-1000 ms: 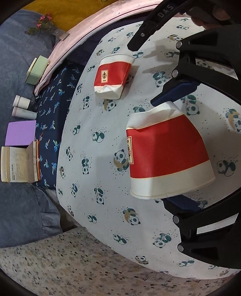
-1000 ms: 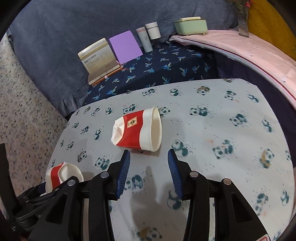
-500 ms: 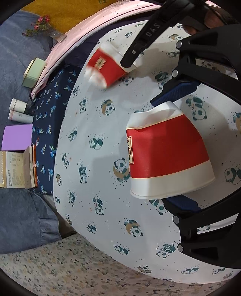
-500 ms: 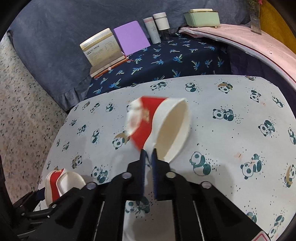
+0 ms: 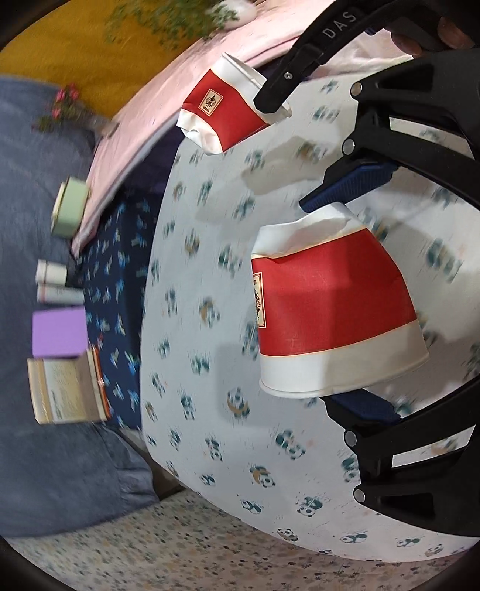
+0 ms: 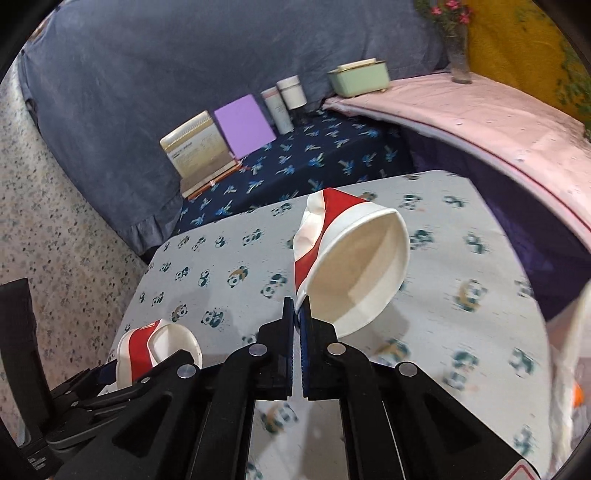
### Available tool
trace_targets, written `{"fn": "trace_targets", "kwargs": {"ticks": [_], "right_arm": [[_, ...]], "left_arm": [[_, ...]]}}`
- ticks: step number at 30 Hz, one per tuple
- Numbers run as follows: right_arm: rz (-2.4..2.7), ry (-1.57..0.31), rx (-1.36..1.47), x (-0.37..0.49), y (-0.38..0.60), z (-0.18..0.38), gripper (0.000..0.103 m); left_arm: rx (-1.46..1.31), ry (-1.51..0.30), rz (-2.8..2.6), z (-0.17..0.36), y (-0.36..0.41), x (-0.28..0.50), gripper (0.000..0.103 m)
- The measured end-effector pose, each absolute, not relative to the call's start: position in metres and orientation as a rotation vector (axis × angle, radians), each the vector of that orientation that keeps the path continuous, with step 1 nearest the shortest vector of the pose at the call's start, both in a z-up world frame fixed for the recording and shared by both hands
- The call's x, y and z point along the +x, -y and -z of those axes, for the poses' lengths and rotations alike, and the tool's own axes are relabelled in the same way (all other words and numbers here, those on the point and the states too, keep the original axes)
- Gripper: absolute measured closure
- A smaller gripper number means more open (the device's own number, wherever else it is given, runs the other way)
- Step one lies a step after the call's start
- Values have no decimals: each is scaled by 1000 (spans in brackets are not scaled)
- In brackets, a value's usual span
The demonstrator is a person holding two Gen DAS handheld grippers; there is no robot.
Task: Collect trash
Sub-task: 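Carry both paper cups over the bin and open both tools to drop them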
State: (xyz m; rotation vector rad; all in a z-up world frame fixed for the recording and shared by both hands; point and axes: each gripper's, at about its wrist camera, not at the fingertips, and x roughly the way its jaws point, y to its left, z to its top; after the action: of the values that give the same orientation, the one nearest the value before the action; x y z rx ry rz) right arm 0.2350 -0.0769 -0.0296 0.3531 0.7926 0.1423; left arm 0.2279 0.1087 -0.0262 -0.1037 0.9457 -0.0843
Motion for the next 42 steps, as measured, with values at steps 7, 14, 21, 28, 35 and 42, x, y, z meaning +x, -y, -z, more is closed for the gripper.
{"fn": "trace_targets", "kwargs": {"ticks": [7,14,21,28,35,42], "right_arm": [[-58,-752,391,173,130,13,100],[37,-720,427,116,179,7,100],[129,-694,473,70,226,7,100],[198,-675,509,38,265,11,100],[248,-668,543,17,294,17,100],[292,-665,574,1,319,25,100]], "left_arm": [[-46,-920,189,6,-52,187,20],[25,-911,306,-4,10,151,20],[100,-904,413,-8,63,123,20],[153,-902,477,-7,105,107,20],[192,-906,517,-5,138,99,20],[226,-922,574,3,171,96,20]]}}
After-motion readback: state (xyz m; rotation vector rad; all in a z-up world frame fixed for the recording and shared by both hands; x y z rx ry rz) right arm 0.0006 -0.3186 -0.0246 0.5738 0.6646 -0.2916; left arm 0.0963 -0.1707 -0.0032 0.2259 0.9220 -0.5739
